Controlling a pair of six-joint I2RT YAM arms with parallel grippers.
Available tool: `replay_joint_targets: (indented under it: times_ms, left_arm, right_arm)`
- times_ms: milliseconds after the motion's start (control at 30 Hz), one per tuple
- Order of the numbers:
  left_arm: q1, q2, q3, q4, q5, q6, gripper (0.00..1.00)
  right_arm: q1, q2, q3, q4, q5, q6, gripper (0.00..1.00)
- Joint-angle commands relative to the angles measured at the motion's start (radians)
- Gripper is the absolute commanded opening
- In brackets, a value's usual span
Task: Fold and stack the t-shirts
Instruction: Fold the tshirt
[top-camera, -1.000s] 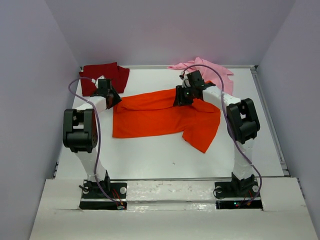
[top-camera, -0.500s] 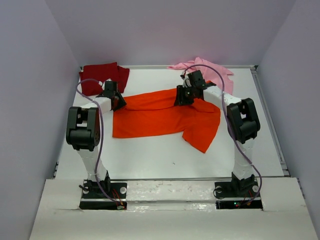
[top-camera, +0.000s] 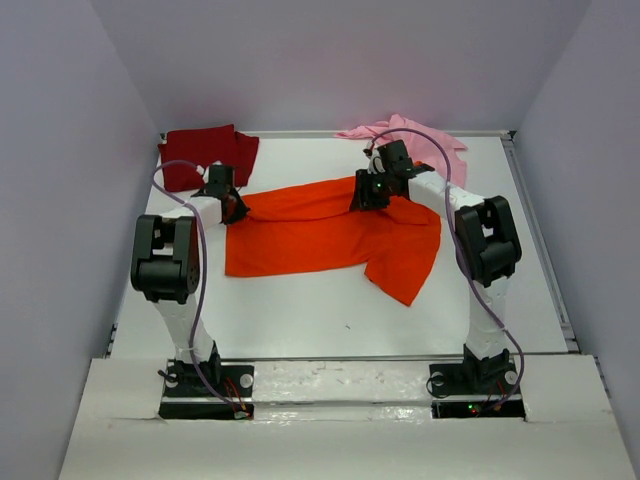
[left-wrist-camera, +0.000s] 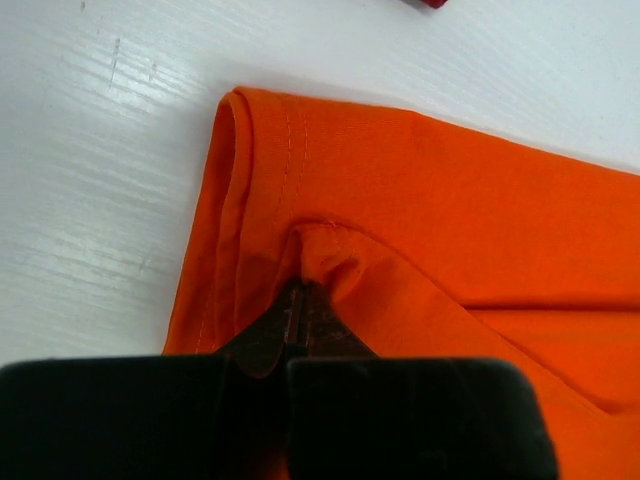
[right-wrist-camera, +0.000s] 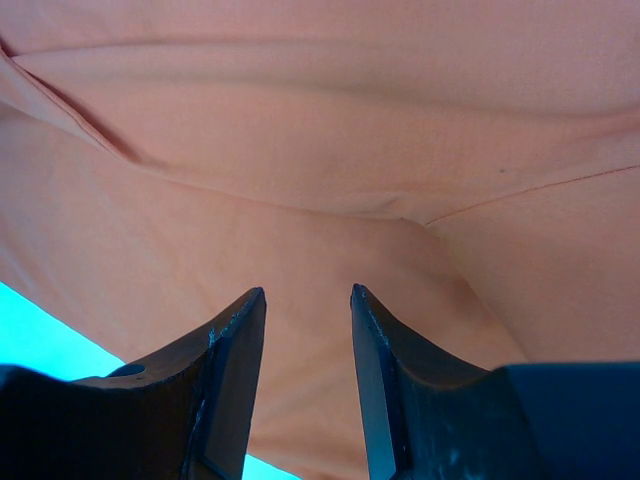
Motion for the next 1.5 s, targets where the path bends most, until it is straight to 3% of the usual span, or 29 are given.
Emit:
replay_joint_targets:
  times_ms: [0,800,1100,1333,1467]
  left_arm:
    - [-0.003,-0.094,-0.022,-0.018,-0.007,0.008,0.00]
    - [-0.009,-0.335,-0.266,0.065,0.131,-0.075,0.00]
    - [-0.010,-0.427,-0.269,-0.030,0.110,-0.050,0.00]
    - [-0.003,-0.508,-0.237,-0.142,-0.048,-0.015,0.01]
    - [0.019,-0.551,-0.234,-0.156,-0.063,-0.015,0.04]
  right_arm:
    - [-0.004,0.014,0.016,0.038,-0.008,0.007,0.45]
    - [-0.004,0.027,0.023,0.038,-0.008,0.014,0.45]
    - [-0.004,0.028,0.025,0.038,-0.005,0.013,0.45]
    - [-0.004,0.024,0.022,0.038,-0.007,0.011,0.45]
    - [-0.004,0.022,0.022,0.036,-0.008,0.011,0.45]
